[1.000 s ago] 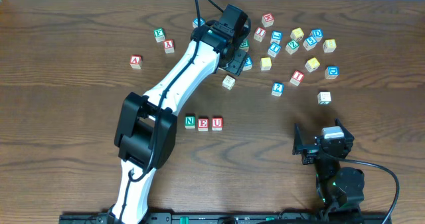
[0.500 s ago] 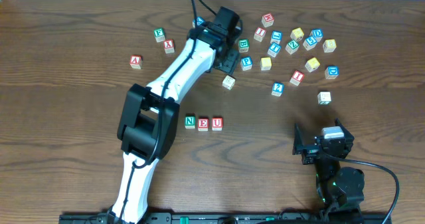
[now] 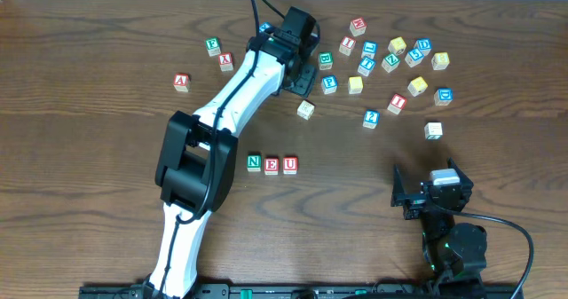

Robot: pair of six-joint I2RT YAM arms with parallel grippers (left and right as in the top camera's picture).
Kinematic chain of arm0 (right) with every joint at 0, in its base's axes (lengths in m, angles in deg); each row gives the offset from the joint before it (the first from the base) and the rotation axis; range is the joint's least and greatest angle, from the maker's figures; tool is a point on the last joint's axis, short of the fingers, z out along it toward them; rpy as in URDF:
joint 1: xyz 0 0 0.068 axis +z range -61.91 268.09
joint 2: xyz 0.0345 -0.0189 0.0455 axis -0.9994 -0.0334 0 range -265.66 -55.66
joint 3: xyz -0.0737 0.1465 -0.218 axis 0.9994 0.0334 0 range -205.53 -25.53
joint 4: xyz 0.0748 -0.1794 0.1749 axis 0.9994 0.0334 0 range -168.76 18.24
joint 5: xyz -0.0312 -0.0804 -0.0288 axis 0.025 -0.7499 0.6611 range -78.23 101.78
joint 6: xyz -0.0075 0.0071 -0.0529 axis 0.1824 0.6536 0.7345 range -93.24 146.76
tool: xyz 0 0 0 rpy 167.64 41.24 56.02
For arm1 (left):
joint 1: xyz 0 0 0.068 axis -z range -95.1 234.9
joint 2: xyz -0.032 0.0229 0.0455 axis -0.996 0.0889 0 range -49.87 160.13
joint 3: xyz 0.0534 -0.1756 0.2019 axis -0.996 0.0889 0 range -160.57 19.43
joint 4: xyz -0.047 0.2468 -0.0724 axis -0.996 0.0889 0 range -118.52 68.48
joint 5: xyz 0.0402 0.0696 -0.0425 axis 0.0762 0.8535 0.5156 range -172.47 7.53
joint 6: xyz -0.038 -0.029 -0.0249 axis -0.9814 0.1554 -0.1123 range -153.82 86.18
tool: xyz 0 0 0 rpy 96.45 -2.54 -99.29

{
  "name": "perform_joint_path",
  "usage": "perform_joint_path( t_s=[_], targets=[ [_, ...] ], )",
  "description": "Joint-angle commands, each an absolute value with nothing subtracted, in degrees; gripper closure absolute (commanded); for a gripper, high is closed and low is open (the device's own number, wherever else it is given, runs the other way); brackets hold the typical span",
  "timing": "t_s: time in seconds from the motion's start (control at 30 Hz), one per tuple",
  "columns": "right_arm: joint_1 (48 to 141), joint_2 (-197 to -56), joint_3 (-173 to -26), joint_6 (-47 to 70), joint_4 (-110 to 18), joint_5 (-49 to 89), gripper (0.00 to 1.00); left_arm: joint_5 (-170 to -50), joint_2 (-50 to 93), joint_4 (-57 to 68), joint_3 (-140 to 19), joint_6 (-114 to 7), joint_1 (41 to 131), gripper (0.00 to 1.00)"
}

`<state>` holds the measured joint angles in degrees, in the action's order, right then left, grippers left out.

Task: Spell out NEURIPS
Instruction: 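Lower the left gripper around the green R block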

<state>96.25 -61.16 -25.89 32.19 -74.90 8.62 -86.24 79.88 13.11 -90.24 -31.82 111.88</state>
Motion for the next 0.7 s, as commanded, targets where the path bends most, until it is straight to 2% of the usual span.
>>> perform_joint_path(
  t_s=[0.0, 0.67],
  targets=[
    [95.9, -60.9, -25.8, 32.0, -74.7, 8.8, 0.01, -86.6, 82.2, 12.7, -91.5, -31.1, 112.0, 0.32],
    [95.9, -60.9, -25.8, 32.0, -74.7, 8.8, 0.01, -88.4, 83.2, 10.5, -91.5, -31.2, 112.0, 0.34]
  ],
)
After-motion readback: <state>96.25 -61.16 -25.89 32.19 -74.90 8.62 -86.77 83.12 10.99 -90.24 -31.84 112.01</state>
